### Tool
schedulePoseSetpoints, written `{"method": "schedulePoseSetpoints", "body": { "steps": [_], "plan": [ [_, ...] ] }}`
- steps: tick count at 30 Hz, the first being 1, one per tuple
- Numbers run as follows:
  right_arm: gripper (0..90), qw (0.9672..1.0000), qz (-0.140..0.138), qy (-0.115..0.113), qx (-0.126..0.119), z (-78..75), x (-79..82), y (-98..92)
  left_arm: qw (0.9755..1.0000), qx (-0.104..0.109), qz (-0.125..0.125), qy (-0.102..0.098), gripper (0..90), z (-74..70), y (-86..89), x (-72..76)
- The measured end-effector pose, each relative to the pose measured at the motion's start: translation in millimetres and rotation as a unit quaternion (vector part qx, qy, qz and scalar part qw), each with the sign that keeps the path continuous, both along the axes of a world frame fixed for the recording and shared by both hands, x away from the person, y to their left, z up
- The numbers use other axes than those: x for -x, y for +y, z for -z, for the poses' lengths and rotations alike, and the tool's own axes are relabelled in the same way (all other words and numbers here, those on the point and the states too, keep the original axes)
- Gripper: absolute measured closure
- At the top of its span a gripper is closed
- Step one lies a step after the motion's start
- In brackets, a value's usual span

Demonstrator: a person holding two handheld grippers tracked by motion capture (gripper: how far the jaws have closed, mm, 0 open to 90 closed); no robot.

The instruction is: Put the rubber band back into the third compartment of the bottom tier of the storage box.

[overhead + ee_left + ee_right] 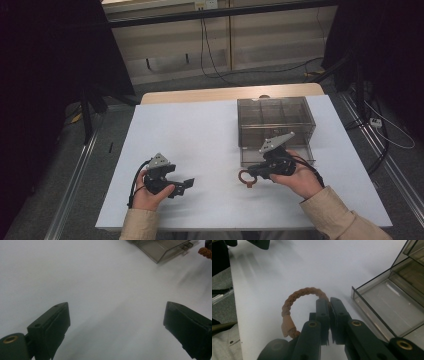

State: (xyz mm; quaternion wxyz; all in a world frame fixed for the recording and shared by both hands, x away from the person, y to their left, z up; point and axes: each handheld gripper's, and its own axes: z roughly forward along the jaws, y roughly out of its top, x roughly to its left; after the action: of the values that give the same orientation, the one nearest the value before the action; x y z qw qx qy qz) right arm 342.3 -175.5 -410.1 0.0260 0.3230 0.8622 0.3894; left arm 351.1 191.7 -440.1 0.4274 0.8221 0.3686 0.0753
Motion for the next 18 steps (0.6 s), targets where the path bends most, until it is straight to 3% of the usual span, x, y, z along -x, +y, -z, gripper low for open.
{"method": "schedulePoseSetpoints", "body": {
  "steps": [18],
  "plan": [
    [86.1,0.9997,0.016,-0.005,0.017,-10.9,-5.3,-19.1,1.0000,-0.001,0.001,-0.001,7.2,-0.3,-1.0,0.3]
  ]
}}
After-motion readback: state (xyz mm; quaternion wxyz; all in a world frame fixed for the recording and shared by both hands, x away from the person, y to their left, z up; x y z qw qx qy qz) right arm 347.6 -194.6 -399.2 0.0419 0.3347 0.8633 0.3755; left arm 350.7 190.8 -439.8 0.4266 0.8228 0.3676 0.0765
